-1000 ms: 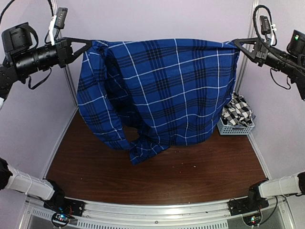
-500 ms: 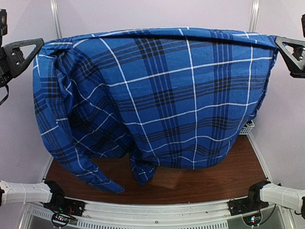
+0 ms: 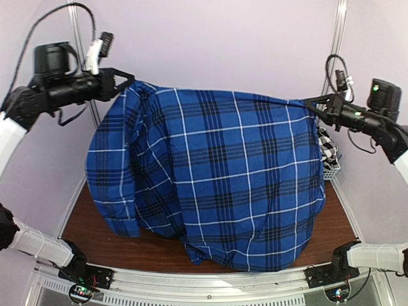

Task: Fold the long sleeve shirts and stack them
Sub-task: Flatten out the crumpled shirt at the center of the board.

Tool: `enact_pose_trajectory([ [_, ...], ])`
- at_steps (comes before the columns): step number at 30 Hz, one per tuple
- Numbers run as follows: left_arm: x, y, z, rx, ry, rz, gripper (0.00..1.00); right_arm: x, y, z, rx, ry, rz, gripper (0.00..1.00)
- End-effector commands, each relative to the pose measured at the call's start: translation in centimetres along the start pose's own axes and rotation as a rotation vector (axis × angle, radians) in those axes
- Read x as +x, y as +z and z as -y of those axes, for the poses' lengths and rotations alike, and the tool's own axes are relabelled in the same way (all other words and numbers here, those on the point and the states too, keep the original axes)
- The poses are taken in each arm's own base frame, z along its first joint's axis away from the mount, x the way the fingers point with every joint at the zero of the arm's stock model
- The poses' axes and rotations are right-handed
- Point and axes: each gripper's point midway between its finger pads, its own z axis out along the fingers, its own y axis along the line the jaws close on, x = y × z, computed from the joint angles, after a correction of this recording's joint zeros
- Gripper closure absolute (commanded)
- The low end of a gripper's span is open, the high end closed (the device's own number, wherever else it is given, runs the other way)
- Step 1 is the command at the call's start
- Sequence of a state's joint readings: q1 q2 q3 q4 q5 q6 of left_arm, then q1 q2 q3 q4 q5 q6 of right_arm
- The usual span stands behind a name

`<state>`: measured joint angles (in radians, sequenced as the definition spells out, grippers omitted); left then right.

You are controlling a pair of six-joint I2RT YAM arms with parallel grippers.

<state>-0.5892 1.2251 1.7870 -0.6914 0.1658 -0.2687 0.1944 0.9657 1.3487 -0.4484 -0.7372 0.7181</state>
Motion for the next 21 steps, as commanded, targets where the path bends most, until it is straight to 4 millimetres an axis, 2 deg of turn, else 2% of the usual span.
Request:
enact_pose_trajectory([
  [1, 8.2, 10.6, -10.1, -0.316, 0.05, -0.192, 1.0, 1.3, 5.3, 13.3, 0.333, -0.009, 0.005, 1.0],
  [4, 13.2, 16.3, -16.0, -0.404, 0.021, -0.268, 1.0, 2.7, 9.1, 20.8, 0.475, -0.02, -0.035, 1.0],
  [6, 16.2, 20.1, -19.4, -0.442, 0.013, -0.299, 1.0, 3.2, 11.7, 24.8, 0.526, -0.037, -0.066, 1.0],
  [8, 18.2, 23.6, -21.6, -0.432, -0.005, -0.316, 1.0, 3.1, 14.3, 28.0, 0.564, -0.066, -0.093, 1.0],
  [11, 20.8, 27.8, -24.1, -0.427, -0.03, -0.336, 1.0, 4.3, 17.7, 32.2, 0.586, -0.074, -0.145, 1.0],
  [12, 21.3, 28.8, -24.8, -0.427, -0.037, -0.336, 1.0, 4.5, 18.6, 33.4, 0.591, -0.073, -0.149, 1.0],
  [13, 22.9, 30.0, -25.5, -0.42, -0.05, -0.355, 1.0, 4.8, 19.4, 34.4, 0.592, -0.07, -0.157, 1.0],
  [16, 24.0, 31.7, -26.3, -0.387, -0.069, -0.337, 1.0, 5.4, 21.2, 37.2, 0.621, -0.077, -0.158, 1.0],
  [19, 24.6, 32.5, -26.1, -0.347, -0.069, -0.3, 1.0, 4.8, 21.7, 39.0, 0.682, -0.094, -0.139, 1.0],
  [21, 24.8, 32.9, -26.1, -0.331, -0.067, -0.278, 0.97, 4.0, 21.5, 39.7, 0.729, -0.111, -0.11, 1.0],
])
